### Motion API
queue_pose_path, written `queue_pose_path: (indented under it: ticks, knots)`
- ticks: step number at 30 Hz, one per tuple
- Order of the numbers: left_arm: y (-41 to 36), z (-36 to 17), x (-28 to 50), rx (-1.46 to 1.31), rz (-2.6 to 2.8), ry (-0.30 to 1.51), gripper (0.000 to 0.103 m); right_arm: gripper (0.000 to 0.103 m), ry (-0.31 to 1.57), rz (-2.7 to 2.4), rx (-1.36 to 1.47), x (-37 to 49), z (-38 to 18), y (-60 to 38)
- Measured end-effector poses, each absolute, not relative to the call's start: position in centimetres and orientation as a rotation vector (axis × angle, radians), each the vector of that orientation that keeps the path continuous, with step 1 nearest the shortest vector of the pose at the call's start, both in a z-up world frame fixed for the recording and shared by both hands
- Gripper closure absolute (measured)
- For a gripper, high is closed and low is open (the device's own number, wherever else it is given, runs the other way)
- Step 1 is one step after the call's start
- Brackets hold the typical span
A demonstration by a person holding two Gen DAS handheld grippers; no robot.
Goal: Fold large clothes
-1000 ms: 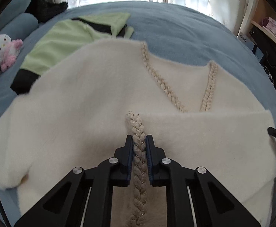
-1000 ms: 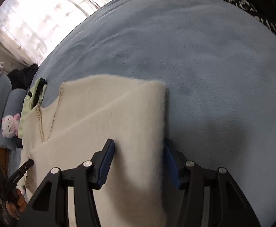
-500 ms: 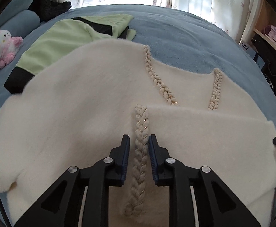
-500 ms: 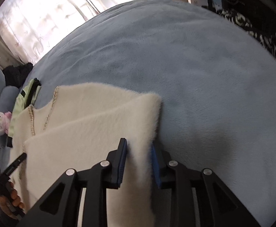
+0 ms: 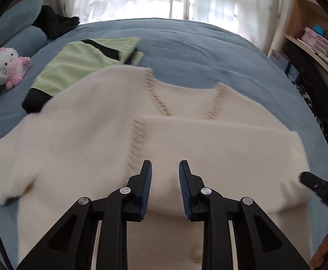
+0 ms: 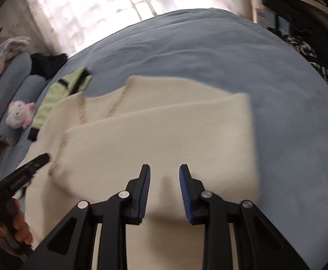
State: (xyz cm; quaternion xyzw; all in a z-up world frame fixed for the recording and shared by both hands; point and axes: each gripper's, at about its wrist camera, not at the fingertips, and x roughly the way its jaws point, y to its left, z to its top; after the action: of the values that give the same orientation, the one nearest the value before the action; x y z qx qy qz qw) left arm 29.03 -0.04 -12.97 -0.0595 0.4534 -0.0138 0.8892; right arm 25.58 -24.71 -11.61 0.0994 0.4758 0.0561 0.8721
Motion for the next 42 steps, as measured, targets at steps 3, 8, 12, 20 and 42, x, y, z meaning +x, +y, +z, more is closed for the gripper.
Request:
queue_pose_path:
  ticks: [3,8,12,20,42]
  knots:
    - [-2.3,-14.0,28.2,-0.114,-0.047,0.939,0.078,0.076,0.974,0.152,0.183,24.8,-11.8,-21.5]
    - [-3.9,-17.4,27.9,-0.076,-0.04,0.99,0.078,0.076,1.03,0.154,0.167,25.0,-14.4,-19.9]
    - [-3.5,-17.5,27.9,-0.055,-0.024,0.979,0.077,0.08,1.057,0.088,0.146,24.6,-16.1,-22.4]
    - [0.3,-17.9,29.1,-0.128,0.013,0.99,0.063,0.098,1.027,-0.098,0.208,22.6,-16.0,-30.6]
    - [-1.1,-17.0,27.9,-0.119,0.013,1.043,0.031,0.092,1.013,-0.142,0.3,19.8,-14.3,-30.3]
